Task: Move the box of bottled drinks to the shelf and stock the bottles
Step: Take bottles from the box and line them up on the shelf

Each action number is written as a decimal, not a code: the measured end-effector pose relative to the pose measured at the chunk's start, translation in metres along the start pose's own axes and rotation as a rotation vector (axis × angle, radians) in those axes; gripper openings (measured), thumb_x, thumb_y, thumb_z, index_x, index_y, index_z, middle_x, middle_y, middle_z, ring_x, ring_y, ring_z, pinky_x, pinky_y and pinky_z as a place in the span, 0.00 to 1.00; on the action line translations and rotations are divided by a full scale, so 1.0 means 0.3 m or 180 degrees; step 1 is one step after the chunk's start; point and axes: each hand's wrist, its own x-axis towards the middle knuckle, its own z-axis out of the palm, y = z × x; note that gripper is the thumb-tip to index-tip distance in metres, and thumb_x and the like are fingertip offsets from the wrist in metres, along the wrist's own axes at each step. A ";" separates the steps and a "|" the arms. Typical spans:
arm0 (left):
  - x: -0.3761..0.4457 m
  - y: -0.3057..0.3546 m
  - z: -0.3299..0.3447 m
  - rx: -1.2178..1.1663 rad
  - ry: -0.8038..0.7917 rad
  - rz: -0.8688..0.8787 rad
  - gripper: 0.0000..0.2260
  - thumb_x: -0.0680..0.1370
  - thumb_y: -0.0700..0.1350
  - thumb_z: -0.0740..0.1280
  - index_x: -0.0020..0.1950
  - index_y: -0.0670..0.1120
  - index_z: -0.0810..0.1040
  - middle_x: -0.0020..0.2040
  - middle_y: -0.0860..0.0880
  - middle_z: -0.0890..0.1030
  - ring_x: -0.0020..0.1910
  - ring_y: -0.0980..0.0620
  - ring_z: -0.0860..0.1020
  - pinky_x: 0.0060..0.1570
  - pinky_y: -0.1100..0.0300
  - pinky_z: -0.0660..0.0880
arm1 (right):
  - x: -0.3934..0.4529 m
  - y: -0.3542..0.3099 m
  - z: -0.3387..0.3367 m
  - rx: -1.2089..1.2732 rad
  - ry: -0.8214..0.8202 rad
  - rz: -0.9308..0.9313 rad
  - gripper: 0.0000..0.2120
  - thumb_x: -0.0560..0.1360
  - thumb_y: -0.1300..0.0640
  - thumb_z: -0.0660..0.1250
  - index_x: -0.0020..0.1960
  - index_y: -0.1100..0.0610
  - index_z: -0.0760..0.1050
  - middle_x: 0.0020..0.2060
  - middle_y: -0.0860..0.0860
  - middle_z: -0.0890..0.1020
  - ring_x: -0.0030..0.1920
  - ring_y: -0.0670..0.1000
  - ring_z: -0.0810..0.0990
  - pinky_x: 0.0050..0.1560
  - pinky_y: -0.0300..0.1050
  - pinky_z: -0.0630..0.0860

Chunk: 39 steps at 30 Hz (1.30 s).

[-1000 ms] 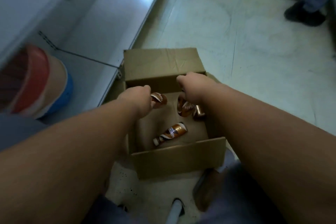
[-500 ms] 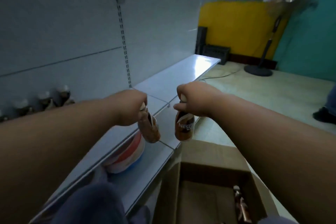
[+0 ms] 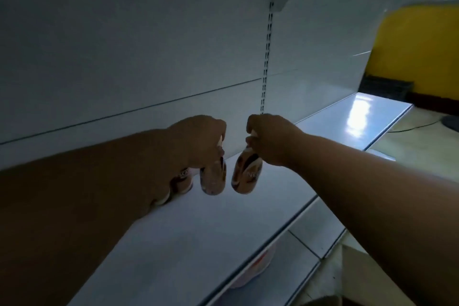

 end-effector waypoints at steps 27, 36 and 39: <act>0.190 -0.166 0.145 0.1330 0.0481 -0.0458 0.12 0.77 0.48 0.64 0.56 0.46 0.69 0.54 0.45 0.71 0.48 0.48 0.71 0.44 0.57 0.64 | 0.384 0.008 0.234 0.0490 0.0387 -0.0216 0.21 0.76 0.56 0.67 0.67 0.55 0.66 0.57 0.56 0.75 0.53 0.55 0.77 0.46 0.43 0.73; 0.083 0.201 0.009 0.0485 0.0557 0.0017 0.16 0.74 0.46 0.67 0.60 0.47 0.71 0.56 0.46 0.73 0.51 0.48 0.75 0.50 0.54 0.76 | -0.044 0.123 -0.120 -0.0527 0.0596 0.0138 0.20 0.76 0.51 0.66 0.65 0.53 0.69 0.57 0.54 0.75 0.55 0.56 0.76 0.55 0.53 0.76; 0.054 0.387 -0.005 0.0048 0.0545 0.0183 0.17 0.74 0.48 0.68 0.62 0.49 0.71 0.58 0.46 0.73 0.53 0.47 0.74 0.50 0.52 0.75 | -0.255 0.190 -0.240 -0.0809 0.0621 0.0504 0.20 0.75 0.49 0.64 0.66 0.51 0.68 0.57 0.54 0.76 0.55 0.56 0.75 0.54 0.52 0.74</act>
